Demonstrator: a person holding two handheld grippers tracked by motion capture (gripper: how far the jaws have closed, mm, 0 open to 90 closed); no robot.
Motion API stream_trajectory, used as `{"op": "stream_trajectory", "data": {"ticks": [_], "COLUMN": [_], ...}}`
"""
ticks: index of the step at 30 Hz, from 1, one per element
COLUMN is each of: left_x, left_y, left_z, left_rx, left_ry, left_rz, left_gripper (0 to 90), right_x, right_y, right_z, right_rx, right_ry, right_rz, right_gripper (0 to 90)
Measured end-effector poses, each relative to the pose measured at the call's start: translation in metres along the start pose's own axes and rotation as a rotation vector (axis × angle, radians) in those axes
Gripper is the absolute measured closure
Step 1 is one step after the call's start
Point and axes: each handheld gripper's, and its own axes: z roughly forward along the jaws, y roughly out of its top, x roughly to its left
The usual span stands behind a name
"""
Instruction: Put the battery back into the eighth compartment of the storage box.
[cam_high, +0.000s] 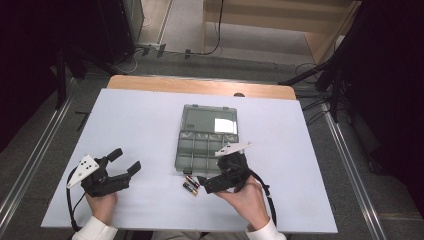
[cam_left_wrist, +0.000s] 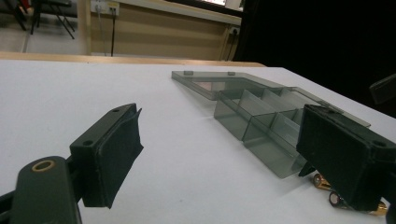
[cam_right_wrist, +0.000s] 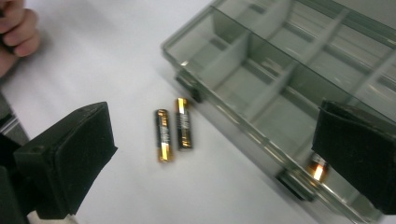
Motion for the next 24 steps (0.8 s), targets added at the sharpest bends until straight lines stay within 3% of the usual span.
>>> {"op": "stream_trajectory", "data": {"ticks": [9, 11, 19, 24], "left_x": [0.002, 0.002, 0.002, 0.002], "left_y": [-0.001, -0.001, -0.001, -0.001], "left_z": [0.001, 0.001, 0.0, -0.001], "left_rx": [0.006, 0.007, 0.003, -0.003], "left_ry": [0.001, 0.002, 0.004, 0.006], "left_rz": [-0.015, -0.014, -0.013, -0.024], "left_gripper": [13.2, 13.2, 13.2, 13.3], "right_x": [0.023, 0.026, 0.041, 0.049], "right_y": [0.014, 0.016, 0.021, 0.023], "right_z": [0.017, 0.022, 0.037, 0.047], "right_rx": [0.085, 0.103, 0.182, 0.251], "right_ry": [0.015, 0.038, 0.04, 0.041], "right_rz": [-0.154, -0.166, -0.27, -0.295], "right_gripper": [0.0, 0.0, 0.0, 2.3]}}
